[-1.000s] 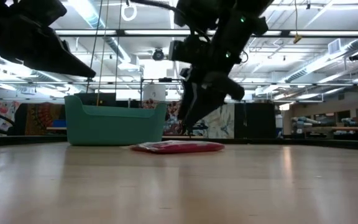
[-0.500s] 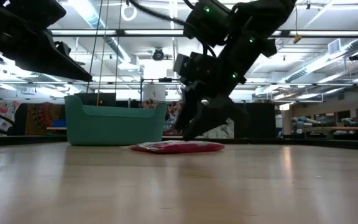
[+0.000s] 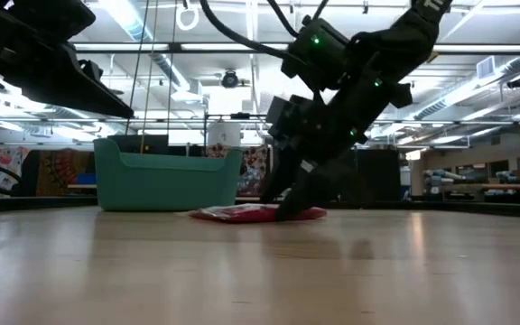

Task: Sort popcorn bags into baskets
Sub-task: Put the popcorn bag into the green bin

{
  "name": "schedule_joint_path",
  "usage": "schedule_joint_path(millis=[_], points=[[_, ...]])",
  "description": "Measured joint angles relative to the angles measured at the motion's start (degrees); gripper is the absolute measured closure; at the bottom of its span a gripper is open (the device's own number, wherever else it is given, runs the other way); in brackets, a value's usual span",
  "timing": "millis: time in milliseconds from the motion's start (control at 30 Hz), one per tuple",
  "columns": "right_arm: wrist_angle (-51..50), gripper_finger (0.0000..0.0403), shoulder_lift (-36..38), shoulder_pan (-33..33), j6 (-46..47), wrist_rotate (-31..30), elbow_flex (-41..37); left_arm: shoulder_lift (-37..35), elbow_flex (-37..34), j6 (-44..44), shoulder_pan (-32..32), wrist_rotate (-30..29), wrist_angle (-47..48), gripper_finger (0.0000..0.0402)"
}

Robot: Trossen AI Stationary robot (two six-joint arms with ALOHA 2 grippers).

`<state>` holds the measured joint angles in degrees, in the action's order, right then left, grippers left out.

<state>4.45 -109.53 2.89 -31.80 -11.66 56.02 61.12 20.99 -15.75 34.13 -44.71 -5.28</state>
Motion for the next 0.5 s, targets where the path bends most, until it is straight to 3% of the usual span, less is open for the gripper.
schedule_joint_path(millis=[167,500], points=[[0.6,0.0224,0.2,-0.9,-0.2,0.1,-1.2,0.0,0.0,0.1,0.0,0.0,0.0,0.0280],[-0.6,0.0386,0.1,-0.5,-0.4,0.1,-0.7,0.0,0.0,-0.1,0.4,0.9,0.0,0.0280]])
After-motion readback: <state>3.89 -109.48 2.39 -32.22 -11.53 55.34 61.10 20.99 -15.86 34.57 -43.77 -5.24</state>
